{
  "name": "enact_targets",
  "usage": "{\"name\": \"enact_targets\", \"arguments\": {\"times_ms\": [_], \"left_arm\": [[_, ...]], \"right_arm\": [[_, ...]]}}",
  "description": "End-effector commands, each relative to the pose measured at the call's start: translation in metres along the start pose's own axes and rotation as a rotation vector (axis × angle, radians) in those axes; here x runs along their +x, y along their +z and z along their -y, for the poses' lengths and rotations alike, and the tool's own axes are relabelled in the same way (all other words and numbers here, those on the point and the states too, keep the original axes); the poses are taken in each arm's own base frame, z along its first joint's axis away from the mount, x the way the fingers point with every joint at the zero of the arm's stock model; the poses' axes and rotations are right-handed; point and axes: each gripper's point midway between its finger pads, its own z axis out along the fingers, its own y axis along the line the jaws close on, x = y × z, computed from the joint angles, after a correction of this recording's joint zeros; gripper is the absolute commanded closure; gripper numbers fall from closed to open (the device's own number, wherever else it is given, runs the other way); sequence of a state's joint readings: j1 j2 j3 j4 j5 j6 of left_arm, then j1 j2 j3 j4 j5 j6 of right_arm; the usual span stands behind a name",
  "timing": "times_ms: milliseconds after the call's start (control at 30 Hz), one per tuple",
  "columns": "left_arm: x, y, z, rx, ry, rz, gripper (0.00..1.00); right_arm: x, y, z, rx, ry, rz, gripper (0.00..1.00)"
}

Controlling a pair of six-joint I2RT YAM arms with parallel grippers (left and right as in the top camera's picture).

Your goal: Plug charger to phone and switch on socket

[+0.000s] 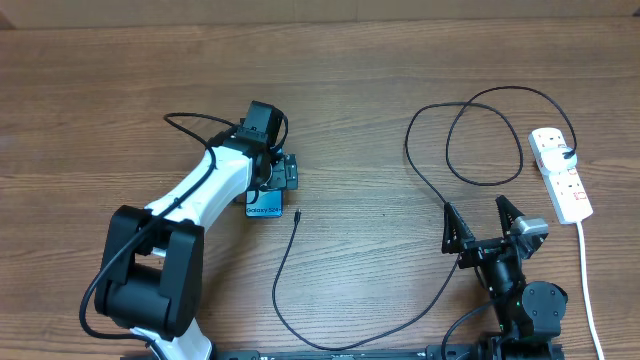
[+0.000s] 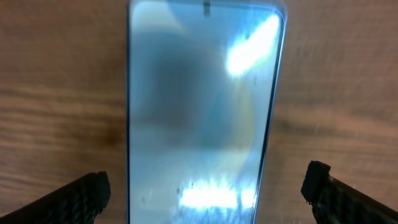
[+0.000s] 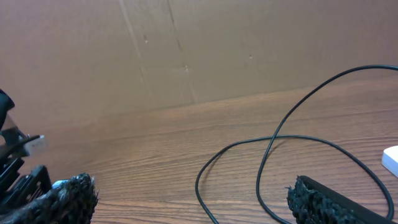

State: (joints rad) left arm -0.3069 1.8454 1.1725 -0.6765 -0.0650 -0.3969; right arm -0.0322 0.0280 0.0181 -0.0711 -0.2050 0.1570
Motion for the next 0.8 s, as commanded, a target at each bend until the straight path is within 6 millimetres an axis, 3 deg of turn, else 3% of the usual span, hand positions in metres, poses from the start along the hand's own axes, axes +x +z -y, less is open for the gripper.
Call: {"name": "enact_targets", "arguments": {"times_ms": [0, 100, 200, 500, 767], "left_arm": [[-0.001, 0.005, 0.003, 0.049, 0.028, -0.099, 0.00], [-0.015, -0.001, -0.008, -0.019, 0.041, -0.162, 0.00], [-0.017, 0.002, -0.004, -0.019, 0.046, -0.197, 0.00], [0.026, 0.053, -0.007, -0.080, 0.077, -0.385, 0.00], [0.034, 0.054, -0.010, -0.095, 0.077, -0.425, 0.00]], "right_arm": [[0.002, 0.000, 0.002, 0.004, 0.002, 0.001, 0.00], [0.002, 0.000, 0.002, 0.004, 0.002, 0.001, 0.00], [0.002, 0.000, 0.002, 0.004, 0.002, 0.001, 0.00], [0.002, 0.000, 0.002, 0.004, 0.002, 0.001, 0.00], [0.002, 0.000, 0.002, 0.004, 0.002, 0.001, 0.00]]}}
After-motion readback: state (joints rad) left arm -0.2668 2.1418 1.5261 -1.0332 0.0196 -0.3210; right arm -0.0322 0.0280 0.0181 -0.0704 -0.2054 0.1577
